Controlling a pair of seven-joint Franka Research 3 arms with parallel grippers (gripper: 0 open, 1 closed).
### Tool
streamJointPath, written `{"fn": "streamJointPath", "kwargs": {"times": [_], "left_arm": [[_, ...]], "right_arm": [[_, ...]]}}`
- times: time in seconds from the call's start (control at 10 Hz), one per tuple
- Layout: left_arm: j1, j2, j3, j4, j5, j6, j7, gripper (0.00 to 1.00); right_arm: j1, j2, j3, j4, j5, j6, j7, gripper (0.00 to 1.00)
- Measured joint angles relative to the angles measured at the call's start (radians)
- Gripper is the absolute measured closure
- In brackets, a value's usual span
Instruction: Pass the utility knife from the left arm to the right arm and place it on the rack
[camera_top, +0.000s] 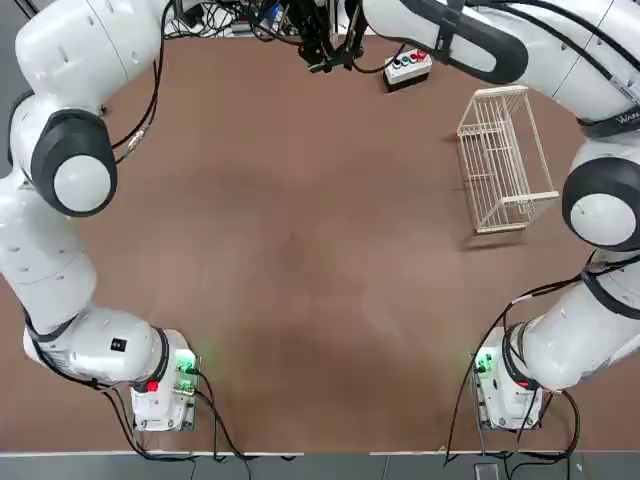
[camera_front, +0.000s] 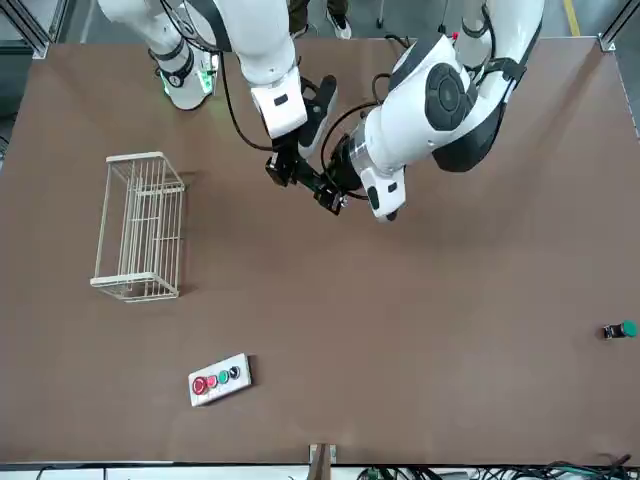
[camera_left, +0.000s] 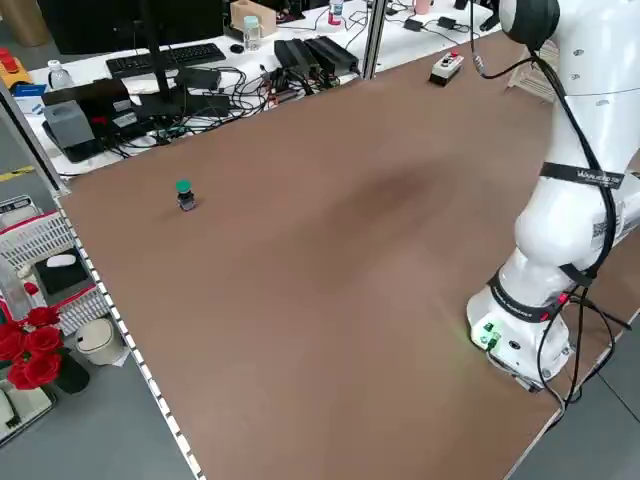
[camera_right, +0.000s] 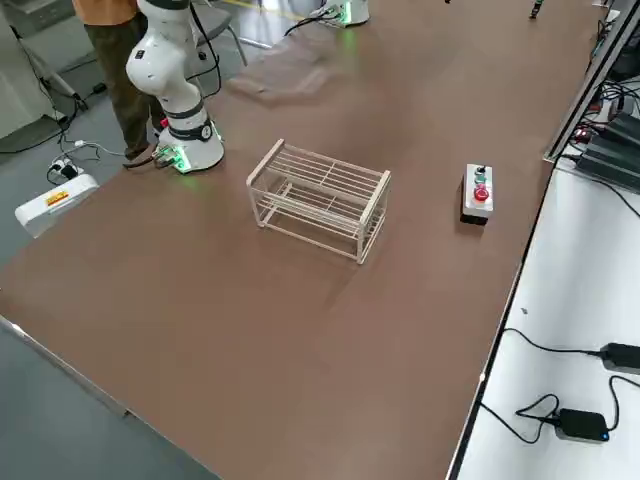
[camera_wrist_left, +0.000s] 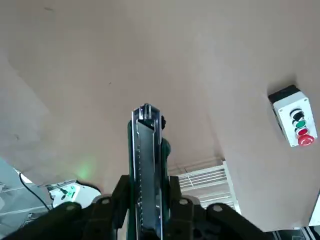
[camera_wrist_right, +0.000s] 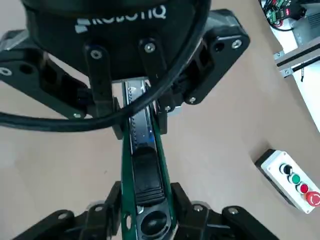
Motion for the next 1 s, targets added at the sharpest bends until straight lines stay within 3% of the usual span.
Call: {"fn": "streamJointPath", "kwargs": {"times": [0.4,0.5,0.7,1.0], "left_arm": [[0.008,-0.027,-0.01,0.011,-0.002,-0.001,0.001,0.07],[0.013,-0.032,-0.01,0.011,-0.002,-0.001,0.001,0.0],[0.042,-0.036,-0.01,0.012,-0.002,-0.013,0.012,0.0],[0.201,-0.074,-0.011,0.014,-0.002,-0.141,0.2,0.0]], "right_arm": [[-0.003,0.001,-0.004,-0.001,-0.001,0.005,0.01,0.58],[-0.004,0.0,-0.003,0.0,-0.001,0.005,0.016,0.58],[-0.018,0.0,-0.004,0.0,-0.001,0.0,0.027,0.58],[-0.085,-0.026,-0.005,-0.004,0.01,-0.076,0.06,0.58]]}}
